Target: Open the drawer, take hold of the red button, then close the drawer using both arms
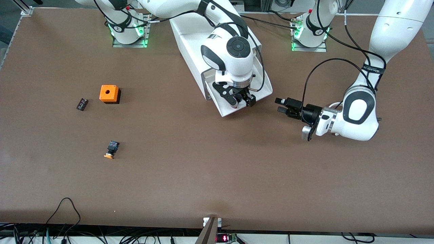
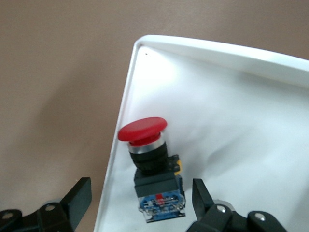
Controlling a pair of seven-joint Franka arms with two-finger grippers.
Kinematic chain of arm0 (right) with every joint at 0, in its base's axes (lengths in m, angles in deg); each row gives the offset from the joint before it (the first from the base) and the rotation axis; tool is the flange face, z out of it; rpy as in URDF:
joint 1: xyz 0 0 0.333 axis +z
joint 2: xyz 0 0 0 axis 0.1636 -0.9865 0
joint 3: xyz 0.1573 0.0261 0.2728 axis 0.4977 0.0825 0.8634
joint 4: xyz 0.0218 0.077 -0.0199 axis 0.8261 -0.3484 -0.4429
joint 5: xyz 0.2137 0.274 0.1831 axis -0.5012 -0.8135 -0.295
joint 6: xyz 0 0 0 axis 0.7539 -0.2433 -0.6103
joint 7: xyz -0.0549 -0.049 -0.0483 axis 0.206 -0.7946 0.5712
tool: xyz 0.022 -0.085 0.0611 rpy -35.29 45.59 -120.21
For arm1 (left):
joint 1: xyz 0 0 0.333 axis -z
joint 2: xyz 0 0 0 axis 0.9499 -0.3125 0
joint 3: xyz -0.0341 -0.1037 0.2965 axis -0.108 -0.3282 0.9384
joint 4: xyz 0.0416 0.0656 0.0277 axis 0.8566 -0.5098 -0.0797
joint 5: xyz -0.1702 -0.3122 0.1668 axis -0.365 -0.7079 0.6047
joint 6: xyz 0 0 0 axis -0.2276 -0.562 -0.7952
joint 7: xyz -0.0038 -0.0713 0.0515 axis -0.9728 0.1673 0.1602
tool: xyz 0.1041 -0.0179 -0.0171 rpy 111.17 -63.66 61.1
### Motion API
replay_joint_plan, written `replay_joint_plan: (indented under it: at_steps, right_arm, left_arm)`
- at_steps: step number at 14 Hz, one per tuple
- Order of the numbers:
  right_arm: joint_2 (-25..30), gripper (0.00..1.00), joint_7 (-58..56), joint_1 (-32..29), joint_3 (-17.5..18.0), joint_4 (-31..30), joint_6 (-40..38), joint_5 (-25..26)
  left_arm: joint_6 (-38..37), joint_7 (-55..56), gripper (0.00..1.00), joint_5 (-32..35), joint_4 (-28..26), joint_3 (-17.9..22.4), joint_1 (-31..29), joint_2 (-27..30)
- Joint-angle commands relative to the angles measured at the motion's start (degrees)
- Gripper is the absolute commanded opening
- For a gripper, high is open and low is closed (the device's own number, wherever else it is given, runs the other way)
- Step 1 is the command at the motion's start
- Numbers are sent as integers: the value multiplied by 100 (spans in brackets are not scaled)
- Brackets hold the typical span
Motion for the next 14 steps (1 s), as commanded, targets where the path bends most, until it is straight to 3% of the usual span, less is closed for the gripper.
replay_joint_plan:
  at_steps: [1,4,7,9,11,14]
  right_arm:
    - [80,52,-105,24,-22,-23,-154,60]
    - [123,2,-184,33,-22,-14,-285,61]
    - [308,0,-184,41,-13,47,-652,78]
    - [335,0,-245,-28,-48,467,-996,69]
    - [527,0,-1303,-282,-101,522,-1200,69]
    - [615,0,-2921,-1098,-75,513,-1243,-36]
  left_arm:
    - [-92,1020,100,347,41,-57,-16,426]
    - [-100,2373,100,1128,453,-154,62,734]
    - [-284,3823,100,2908,1146,-566,168,832]
    - [-574,4563,100,4393,1621,-944,316,823]
    - [-750,4601,100,5731,1903,-989,658,814]
    - [-585,4583,100,6123,2341,-937,687,455]
